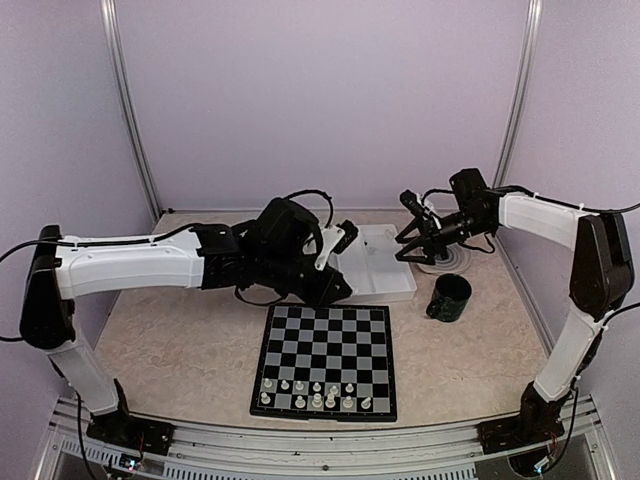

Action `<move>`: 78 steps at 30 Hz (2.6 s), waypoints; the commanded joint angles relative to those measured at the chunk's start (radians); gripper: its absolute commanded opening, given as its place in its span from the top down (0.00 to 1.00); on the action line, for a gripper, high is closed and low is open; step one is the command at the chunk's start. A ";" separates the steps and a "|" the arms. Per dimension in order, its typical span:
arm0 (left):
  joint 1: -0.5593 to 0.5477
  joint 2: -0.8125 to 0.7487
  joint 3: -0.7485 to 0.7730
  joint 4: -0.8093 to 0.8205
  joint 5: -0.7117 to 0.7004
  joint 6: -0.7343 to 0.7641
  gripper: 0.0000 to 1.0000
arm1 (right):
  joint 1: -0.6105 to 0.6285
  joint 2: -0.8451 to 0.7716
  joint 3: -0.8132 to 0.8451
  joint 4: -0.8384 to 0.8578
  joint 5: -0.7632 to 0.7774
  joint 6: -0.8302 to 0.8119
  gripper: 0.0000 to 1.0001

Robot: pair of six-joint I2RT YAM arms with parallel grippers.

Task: Set up the chess pieces on the board
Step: Place the knight at b1.

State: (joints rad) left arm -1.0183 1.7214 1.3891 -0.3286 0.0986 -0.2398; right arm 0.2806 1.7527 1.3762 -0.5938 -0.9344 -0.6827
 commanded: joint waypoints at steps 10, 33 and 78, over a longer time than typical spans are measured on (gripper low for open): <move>-0.231 -0.262 -0.324 -0.351 -0.077 -0.093 1.00 | -0.004 0.030 0.037 -0.054 0.003 -0.040 0.34; -0.298 -0.156 -0.411 -0.372 -0.142 -0.107 1.00 | -0.003 0.036 0.033 -0.072 0.002 -0.059 0.01; -0.169 -0.215 -0.118 -0.369 -0.498 0.008 0.52 | -0.009 0.018 0.143 0.067 0.292 0.103 0.01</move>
State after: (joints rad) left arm -1.2411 1.5696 1.1725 -0.7418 -0.1444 -0.2897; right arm 0.2790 1.8027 1.4685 -0.6430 -0.7986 -0.6910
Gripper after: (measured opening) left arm 0.406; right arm 0.992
